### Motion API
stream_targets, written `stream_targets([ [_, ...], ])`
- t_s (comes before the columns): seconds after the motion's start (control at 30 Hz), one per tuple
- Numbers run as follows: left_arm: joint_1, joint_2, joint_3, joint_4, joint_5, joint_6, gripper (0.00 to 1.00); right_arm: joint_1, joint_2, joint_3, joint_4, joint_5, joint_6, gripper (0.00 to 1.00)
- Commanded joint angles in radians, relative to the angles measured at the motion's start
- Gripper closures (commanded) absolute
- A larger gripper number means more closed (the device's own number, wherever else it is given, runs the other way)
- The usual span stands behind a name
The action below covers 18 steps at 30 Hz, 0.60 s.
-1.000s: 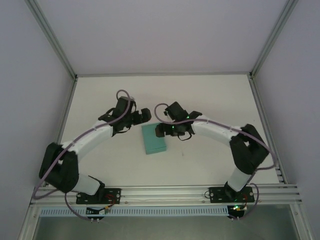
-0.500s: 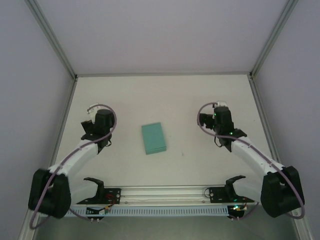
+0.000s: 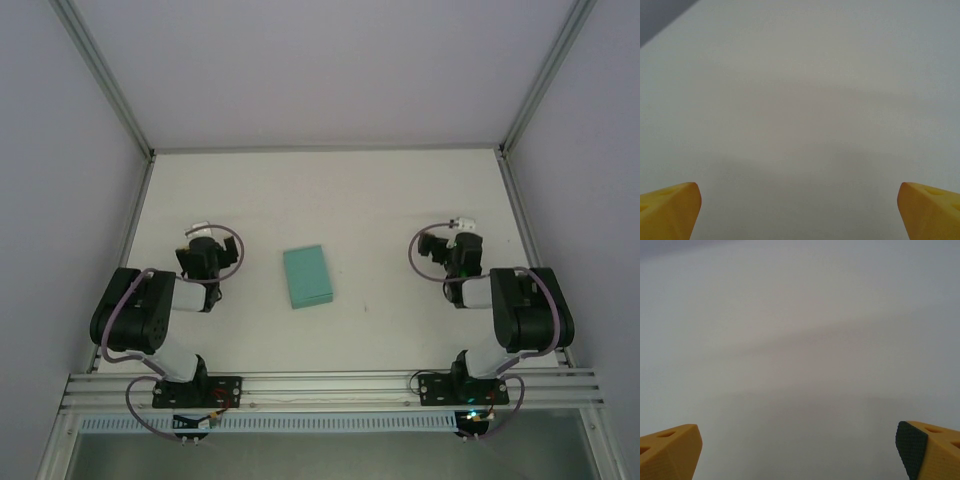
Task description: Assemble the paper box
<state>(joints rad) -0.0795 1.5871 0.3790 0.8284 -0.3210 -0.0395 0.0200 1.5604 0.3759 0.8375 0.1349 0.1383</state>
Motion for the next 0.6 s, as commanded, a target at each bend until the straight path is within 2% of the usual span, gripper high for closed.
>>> stream_targets([
  [0.0, 0.011, -0.014, 0.022, 0.038, 0.096, -0.004, 0.0, 0.0, -0.012, 0.012, 0.076, -0.05, 0.027, 0.0],
  [0.17, 0.003, -0.001, 0.016, 0.075, 0.084, 0.008, 0.0, -0.001, -0.013, 0.012, 0.079, -0.055, 0.022, 0.0],
  [0.27, 0.001, -0.003, 0.017, 0.071, 0.083, 0.006, 0.0, -0.002, -0.012, 0.026, 0.048, -0.113, 0.003, 0.0],
  [0.57, 0.001, -0.002, 0.015, 0.071, 0.083, 0.006, 0.0, -0.001, -0.011, 0.025, 0.055, -0.105, 0.007, 0.0],
])
